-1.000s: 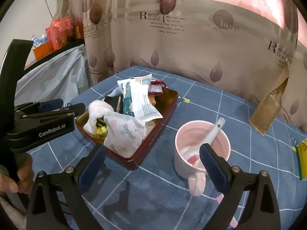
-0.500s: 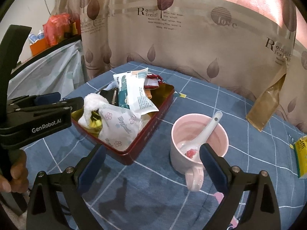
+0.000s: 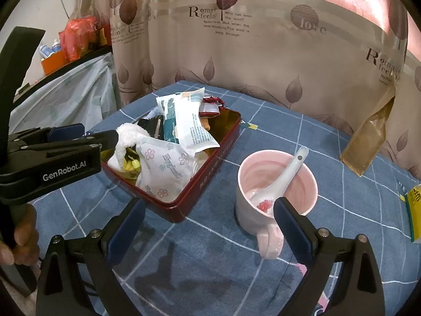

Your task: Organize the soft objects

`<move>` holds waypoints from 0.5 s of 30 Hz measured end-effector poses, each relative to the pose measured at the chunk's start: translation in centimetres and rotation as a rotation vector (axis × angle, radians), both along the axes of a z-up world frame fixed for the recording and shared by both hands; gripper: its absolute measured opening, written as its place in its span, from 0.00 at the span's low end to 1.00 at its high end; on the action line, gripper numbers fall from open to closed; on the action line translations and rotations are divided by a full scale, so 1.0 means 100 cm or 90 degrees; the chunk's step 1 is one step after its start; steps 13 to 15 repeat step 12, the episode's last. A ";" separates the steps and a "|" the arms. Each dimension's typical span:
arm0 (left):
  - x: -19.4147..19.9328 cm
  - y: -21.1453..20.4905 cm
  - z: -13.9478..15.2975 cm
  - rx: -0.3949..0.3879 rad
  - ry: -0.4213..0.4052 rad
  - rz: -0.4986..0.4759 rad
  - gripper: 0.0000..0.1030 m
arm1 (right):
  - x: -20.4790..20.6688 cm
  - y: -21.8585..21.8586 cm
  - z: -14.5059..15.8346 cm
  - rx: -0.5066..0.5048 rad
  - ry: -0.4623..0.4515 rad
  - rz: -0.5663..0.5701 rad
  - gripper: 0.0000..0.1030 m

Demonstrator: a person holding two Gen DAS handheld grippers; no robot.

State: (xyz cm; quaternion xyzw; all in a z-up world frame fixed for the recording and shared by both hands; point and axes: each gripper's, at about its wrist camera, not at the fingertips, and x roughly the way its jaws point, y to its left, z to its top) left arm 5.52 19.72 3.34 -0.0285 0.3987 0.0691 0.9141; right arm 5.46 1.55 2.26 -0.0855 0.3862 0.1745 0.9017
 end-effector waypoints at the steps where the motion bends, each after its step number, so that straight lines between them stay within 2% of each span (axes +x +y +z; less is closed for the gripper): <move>1: 0.000 0.000 0.000 -0.001 -0.001 -0.001 0.59 | -0.001 0.000 0.000 0.001 0.000 0.000 0.94; 15: -0.001 -0.001 0.001 0.000 -0.007 -0.010 0.59 | -0.001 0.001 -0.002 0.000 -0.001 0.002 0.94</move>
